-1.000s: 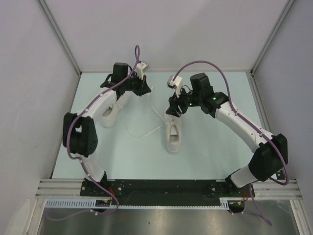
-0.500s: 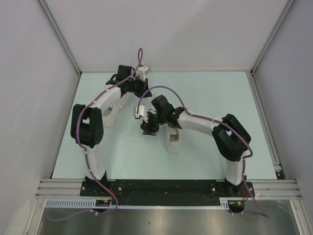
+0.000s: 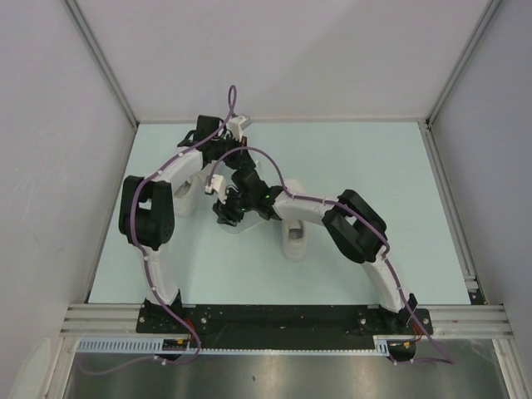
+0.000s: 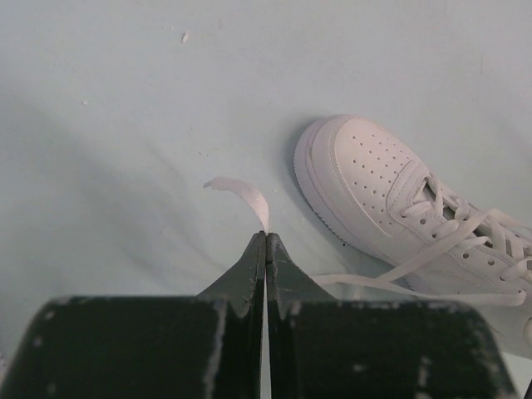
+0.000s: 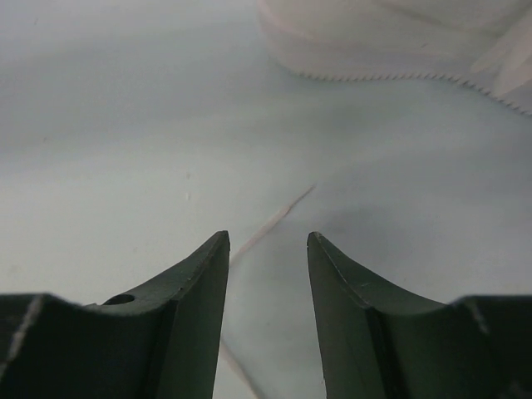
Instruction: Tie the shoes
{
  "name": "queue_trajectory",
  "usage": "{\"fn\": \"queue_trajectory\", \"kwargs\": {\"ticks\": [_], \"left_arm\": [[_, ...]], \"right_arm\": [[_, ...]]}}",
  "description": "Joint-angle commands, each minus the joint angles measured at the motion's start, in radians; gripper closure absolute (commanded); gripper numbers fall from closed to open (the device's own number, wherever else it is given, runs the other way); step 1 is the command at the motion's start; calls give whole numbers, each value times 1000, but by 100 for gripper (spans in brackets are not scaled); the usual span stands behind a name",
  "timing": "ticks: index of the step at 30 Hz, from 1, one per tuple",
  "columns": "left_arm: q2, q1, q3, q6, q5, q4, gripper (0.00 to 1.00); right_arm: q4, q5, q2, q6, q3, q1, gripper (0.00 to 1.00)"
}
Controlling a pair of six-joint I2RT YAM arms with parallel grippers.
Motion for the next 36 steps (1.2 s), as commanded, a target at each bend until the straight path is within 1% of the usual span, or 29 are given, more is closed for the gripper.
{"fn": "queue_trajectory", "kwargs": {"ticks": [1, 4, 8, 19, 29, 32, 33, 35, 36], "left_arm": [[-10, 7, -20, -50, 30, 66, 100], [-14, 7, -34, -60, 31, 82, 100], [-12, 10, -45, -66, 28, 96, 100], [5, 24, -45, -75, 39, 102, 100], [6, 25, -47, -69, 48, 100, 100], [3, 27, -48, -72, 50, 100, 100], [5, 25, -47, -72, 50, 100, 100], [-3, 27, -48, -73, 53, 100, 100], [-4, 27, -48, -76, 54, 102, 100]], "right_arm": [[34, 131, 76, 178, 135, 21, 55], [67, 151, 71, 201, 117, 32, 55], [57, 161, 73, 209, 110, 41, 54], [66, 163, 82, 161, 43, 55, 54], [47, 220, 106, 137, 20, 81, 55], [41, 243, 114, 120, 18, 86, 62], [38, 247, 114, 117, 18, 86, 74], [28, 254, 102, 117, 12, 84, 89], [26, 252, 94, 117, 8, 82, 100]]}}
